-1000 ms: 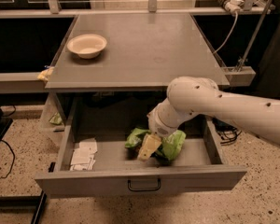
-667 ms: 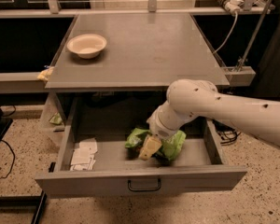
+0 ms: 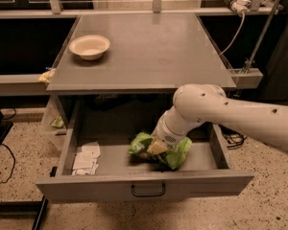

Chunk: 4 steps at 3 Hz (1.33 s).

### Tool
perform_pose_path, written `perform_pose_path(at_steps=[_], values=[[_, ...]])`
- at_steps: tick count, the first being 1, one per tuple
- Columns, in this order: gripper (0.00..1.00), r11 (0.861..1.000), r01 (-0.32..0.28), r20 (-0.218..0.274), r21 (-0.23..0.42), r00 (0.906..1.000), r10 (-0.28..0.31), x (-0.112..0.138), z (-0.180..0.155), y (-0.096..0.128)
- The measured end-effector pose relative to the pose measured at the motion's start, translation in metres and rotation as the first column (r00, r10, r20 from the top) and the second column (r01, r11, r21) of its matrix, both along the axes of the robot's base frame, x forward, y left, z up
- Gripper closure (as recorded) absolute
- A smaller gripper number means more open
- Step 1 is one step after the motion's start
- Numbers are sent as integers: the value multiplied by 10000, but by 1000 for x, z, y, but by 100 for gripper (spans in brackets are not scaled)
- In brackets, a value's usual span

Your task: Pick green rice chip bag from top drawer and place on counter

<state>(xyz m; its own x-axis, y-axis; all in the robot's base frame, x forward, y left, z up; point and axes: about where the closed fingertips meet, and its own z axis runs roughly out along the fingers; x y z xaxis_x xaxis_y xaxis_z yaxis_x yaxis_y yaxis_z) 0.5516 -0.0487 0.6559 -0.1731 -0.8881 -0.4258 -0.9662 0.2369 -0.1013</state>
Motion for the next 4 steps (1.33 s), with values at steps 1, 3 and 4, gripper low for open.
perform_pose_path(at_steps=[1, 3, 4], values=[[86, 9999, -7, 263, -169, 9997, 11, -1, 24, -8], [100, 9981, -475, 650, -389, 9966, 500, -6, 95, -31], [100, 9951, -829, 699, -545, 9938, 867, -12, 150, -48]])
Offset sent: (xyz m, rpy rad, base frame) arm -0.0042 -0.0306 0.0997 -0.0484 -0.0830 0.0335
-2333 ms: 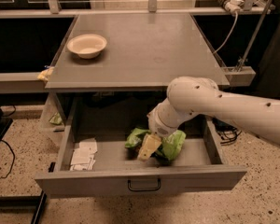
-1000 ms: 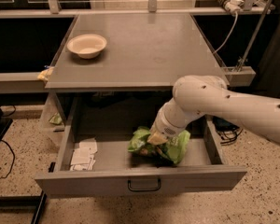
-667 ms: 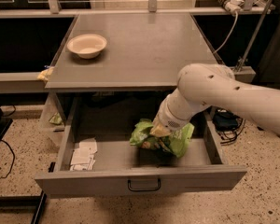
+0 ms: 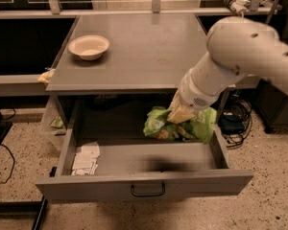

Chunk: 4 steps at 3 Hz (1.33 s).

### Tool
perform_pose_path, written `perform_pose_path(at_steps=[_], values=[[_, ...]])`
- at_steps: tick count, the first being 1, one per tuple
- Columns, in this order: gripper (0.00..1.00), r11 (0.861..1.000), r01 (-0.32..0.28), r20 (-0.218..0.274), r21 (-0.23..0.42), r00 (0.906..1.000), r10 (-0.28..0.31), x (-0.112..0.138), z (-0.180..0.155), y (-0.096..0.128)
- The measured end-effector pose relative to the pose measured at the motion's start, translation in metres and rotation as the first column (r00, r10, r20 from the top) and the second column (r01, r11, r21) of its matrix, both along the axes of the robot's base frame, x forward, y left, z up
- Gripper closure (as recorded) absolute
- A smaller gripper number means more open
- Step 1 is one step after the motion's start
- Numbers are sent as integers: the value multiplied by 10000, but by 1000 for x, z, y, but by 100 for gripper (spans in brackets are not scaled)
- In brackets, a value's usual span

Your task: Pick green rice chip bag from top drawer and place on counter

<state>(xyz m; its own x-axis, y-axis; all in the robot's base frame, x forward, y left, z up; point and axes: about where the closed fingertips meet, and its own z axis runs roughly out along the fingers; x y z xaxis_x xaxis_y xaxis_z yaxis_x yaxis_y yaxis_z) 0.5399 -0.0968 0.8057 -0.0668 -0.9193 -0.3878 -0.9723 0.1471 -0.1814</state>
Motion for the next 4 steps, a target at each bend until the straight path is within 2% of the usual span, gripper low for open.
perform_pose_path(at_steps=[1, 2, 3, 4], values=[[100, 9999, -76, 28, -109, 10000, 77, 0, 66, -17], [100, 9999, 33, 385, -104, 9993, -29, 14, 130, -26], [100, 9979, -215, 1339, 611, 9909, 132, 47, 181, -15], [100, 9965, -200, 1865, 809, 9824, 46, 52, 206, -15]])
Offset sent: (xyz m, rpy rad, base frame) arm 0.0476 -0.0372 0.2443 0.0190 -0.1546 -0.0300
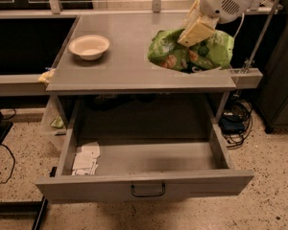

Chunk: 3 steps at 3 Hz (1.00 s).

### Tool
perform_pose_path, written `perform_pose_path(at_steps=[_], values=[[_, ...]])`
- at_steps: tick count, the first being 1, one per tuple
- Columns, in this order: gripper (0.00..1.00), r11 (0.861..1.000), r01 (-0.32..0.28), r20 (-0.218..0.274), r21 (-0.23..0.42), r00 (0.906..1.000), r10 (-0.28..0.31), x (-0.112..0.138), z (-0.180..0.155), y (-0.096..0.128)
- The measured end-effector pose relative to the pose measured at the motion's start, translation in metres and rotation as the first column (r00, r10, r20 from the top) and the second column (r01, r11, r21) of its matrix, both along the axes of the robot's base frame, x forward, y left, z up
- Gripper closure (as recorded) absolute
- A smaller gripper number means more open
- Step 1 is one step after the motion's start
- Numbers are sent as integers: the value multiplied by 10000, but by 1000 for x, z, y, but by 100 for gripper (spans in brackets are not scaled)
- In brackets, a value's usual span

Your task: Pick green rice chip bag from top drawer and place on counter

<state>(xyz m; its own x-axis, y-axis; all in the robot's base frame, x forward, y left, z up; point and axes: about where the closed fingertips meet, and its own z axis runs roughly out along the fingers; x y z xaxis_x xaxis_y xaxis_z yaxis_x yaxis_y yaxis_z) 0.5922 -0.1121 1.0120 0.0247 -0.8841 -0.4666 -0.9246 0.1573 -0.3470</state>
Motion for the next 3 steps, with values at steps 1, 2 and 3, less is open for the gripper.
perform_pose_path(at_steps=[1, 2, 3], values=[[100, 9997, 177, 310, -159, 9994, -172, 4, -4, 0], [100, 9996, 42, 1041, -293, 9946, -11, 35, -13, 9], [100, 9992, -253, 1597, -309, 9867, 299, 79, -27, 23]])
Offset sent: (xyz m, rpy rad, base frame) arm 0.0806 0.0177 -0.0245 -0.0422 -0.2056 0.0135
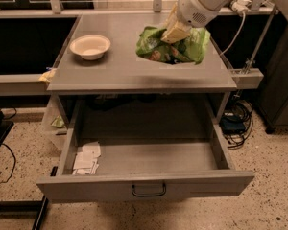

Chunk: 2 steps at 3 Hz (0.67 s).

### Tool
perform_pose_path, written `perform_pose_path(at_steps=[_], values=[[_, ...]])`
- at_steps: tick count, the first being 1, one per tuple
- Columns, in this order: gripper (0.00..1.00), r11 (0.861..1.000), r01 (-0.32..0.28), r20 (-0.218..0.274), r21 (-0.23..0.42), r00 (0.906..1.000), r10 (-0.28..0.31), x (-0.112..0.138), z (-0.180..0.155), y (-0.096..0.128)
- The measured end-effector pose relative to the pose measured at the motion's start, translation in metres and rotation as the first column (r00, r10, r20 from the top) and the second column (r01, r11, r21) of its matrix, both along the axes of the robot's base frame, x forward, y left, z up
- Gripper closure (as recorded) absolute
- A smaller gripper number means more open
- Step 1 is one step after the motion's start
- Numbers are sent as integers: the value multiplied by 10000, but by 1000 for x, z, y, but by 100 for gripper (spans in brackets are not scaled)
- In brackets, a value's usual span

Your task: Pick green rice chip bag from top drawer and place on counter

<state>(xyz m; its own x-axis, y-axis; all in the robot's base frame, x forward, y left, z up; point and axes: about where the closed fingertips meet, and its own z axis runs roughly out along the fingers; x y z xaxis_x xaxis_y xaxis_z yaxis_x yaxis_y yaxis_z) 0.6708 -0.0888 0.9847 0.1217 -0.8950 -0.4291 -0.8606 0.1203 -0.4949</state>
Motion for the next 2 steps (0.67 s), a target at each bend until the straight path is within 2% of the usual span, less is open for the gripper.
perform_pose_path(at_steps=[1, 2], values=[[100, 9995, -230, 258, 200, 9994, 225, 39, -16, 16], [93, 9992, -290, 311, 280, 9991, 281, 53, -23, 21]])
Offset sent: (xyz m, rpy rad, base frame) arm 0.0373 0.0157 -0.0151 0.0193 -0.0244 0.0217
